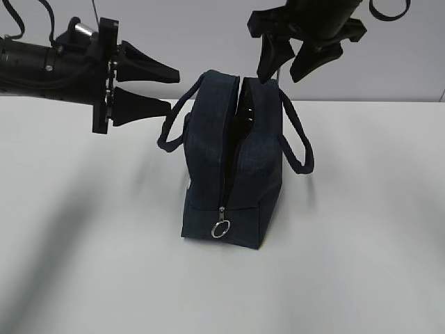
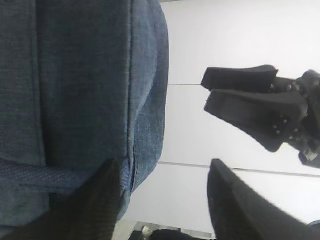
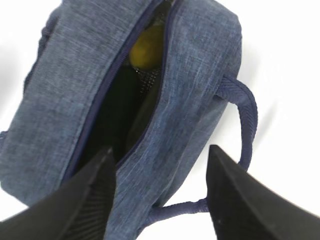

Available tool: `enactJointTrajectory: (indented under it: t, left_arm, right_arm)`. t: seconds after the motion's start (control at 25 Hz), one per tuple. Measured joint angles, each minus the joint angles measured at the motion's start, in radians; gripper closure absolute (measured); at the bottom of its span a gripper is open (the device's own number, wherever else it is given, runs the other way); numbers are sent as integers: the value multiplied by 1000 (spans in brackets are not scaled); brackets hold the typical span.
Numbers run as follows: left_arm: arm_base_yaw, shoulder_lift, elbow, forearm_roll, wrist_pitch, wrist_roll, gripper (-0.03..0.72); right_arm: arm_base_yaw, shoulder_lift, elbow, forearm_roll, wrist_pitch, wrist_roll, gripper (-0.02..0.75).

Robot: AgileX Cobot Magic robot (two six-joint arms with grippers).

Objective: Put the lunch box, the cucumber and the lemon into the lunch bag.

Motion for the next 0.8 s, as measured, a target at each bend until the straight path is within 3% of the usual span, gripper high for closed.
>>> enactJointTrajectory:
  t: [0.32, 0.6, 0.8]
  left_arm:
    - [4, -133, -42, 285, 13, -15, 373]
    - [4, -266, -59, 682, 38, -149, 380]
    - [4, -342, -59, 875, 52, -244, 388]
  right_arm:
    - [0, -20, -4, 2, 2, -36, 305]
    - [2, -87, -4, -15, 6, -44, 305]
    - [15, -169, -4, -45, 8, -46, 358]
